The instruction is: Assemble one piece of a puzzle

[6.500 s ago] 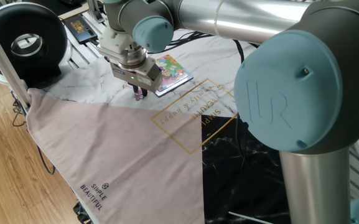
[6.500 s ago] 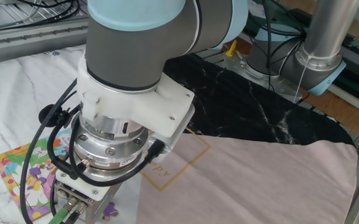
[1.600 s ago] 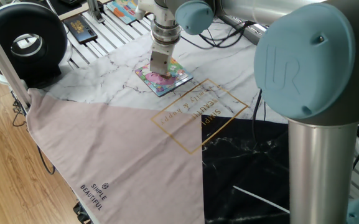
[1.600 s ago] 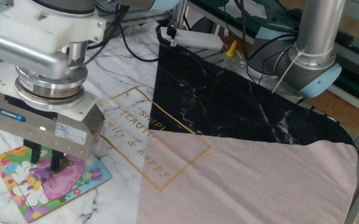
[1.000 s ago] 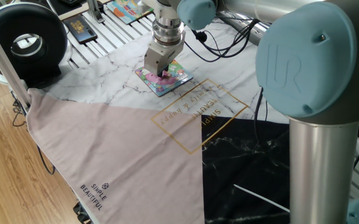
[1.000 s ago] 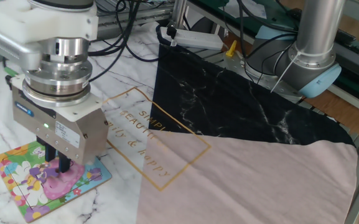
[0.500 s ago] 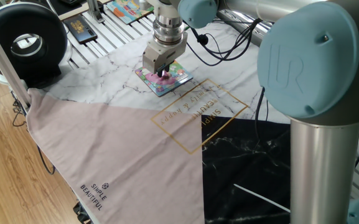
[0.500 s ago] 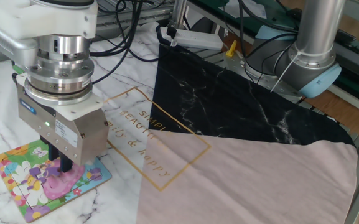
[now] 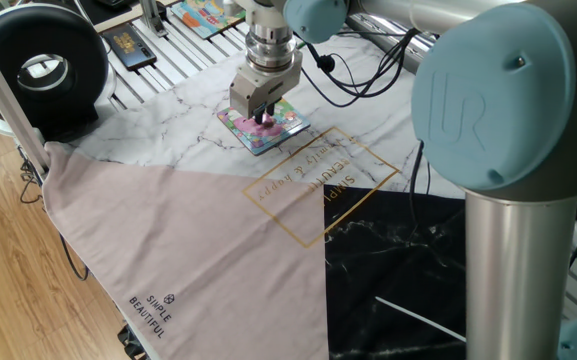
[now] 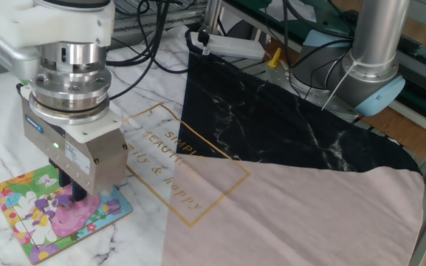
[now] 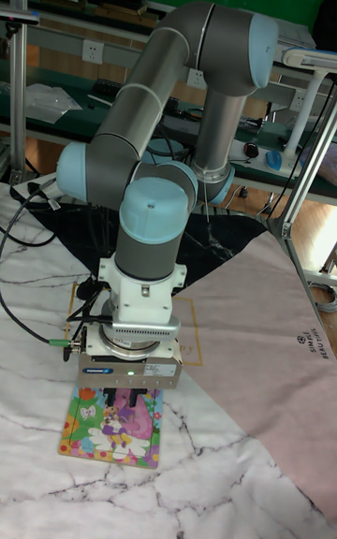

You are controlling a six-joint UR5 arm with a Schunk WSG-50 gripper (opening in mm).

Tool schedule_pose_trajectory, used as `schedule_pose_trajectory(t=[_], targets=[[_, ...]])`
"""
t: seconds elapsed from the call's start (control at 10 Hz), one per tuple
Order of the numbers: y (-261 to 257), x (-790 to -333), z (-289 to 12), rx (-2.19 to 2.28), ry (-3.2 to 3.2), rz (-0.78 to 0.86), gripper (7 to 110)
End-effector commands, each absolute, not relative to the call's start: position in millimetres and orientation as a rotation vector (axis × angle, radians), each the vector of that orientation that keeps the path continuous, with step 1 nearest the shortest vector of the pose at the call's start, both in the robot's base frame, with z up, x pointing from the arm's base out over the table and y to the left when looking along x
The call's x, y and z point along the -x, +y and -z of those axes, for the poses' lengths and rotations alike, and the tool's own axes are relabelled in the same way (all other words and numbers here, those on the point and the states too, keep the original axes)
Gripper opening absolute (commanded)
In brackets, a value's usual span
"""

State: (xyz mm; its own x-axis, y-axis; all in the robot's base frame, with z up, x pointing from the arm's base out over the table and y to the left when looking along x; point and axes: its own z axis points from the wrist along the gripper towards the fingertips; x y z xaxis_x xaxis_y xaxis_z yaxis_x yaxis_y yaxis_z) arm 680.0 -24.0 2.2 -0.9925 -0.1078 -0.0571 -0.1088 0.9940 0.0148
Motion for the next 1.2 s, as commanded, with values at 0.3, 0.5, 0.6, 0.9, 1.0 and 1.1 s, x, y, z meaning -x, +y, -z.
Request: schedule_pose_trajectory(t=[0.3, 0.5, 0.6, 0.9, 1.0, 1.1], targets=[[-19.7, -699.5, 2.3, 0.152, 3.043, -0.05, 7], [-18.2, -700.3, 3.6, 0.177, 3.041, -0.061, 7], [-16.4, -700.6, 4.0, 0.19, 3.04, -0.072, 7], [-15.0, -697.4, 3.6, 0.267, 3.041, -0.083, 7], [-17.9, -696.0, 3.0, 0.275, 3.042, -0.069, 22], [-20.6, -694.4, 3.2, 0.274, 3.046, -0.056, 22]])
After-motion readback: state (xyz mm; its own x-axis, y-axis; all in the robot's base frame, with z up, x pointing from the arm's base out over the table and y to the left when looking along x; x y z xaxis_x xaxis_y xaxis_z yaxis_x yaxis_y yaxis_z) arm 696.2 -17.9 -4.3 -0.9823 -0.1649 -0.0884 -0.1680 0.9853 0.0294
